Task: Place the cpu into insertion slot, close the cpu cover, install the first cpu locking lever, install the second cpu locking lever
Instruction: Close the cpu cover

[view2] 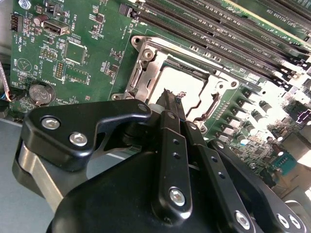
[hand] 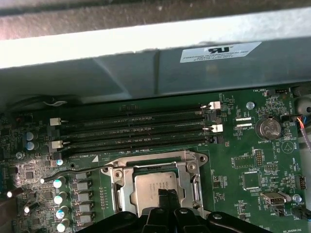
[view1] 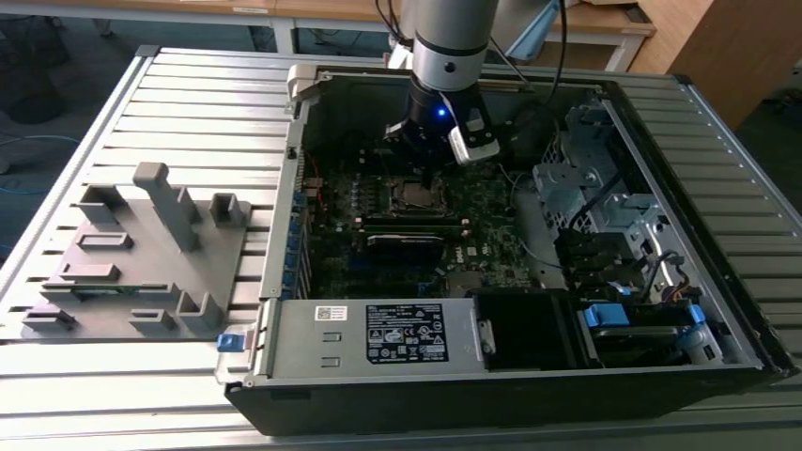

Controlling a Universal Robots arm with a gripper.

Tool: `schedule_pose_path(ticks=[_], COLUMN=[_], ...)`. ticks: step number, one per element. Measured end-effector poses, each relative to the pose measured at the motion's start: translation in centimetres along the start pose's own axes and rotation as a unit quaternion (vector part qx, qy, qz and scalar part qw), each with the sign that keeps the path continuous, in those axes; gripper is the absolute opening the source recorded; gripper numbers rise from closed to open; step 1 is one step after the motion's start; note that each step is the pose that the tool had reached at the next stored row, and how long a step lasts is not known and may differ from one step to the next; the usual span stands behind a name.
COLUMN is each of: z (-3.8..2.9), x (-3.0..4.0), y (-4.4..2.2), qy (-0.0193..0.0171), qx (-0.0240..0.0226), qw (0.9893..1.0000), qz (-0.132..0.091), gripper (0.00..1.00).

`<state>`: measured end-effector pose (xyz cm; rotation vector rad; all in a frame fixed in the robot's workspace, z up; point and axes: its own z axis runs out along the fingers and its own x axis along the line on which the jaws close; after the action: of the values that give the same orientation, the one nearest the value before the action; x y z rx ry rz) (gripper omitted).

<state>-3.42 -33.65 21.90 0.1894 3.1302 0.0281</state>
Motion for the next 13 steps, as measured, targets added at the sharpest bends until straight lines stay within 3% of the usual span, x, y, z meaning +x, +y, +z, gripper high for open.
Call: schedule_pose_path(ticks=[13], z=[0.22], x=[0.47], y=[-0.07], qy=[-0.0004], qx=[-0.0003], qw=[1.0], qz=[-0.001], gripper=[0.1])
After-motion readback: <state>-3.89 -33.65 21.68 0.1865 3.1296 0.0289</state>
